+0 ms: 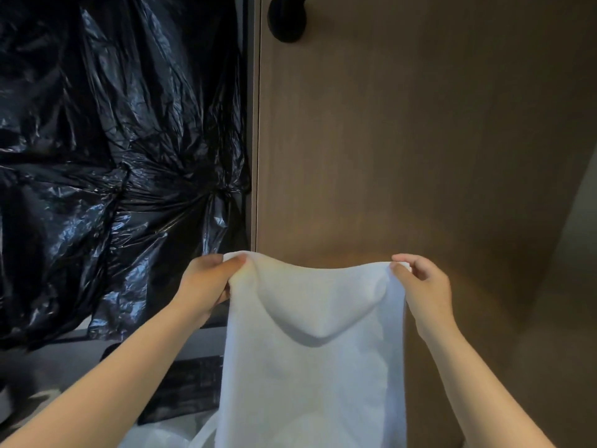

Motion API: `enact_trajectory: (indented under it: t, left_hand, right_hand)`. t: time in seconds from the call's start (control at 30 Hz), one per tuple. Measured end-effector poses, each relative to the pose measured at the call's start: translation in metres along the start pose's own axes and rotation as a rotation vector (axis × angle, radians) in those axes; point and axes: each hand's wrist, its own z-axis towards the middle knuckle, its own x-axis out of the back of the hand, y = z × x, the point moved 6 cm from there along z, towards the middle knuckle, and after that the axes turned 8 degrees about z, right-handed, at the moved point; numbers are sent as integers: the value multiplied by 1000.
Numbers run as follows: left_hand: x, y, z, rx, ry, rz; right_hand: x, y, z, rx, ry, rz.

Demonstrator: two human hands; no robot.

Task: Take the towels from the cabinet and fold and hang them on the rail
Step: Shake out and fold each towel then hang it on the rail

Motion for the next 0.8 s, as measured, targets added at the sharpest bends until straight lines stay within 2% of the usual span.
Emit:
enact_trajectory:
  t: [0.23,0.47,0.63,0.8]
  left_hand:
    - [-14,-1,-40,-48,64,128]
    - [-16,-53,-77,38,35,32]
    - [-25,-60,-92,-10,-14,69]
    - [-38,-52,-110,-68,-92,33]
  right_hand:
    - [-17,-12,-39,-23,-130,77]
    - [-3,16,-98,-74,-81,133]
    - [-25,10,-119,-56,-306,87]
    - [-48,2,-141,-160,-508,160]
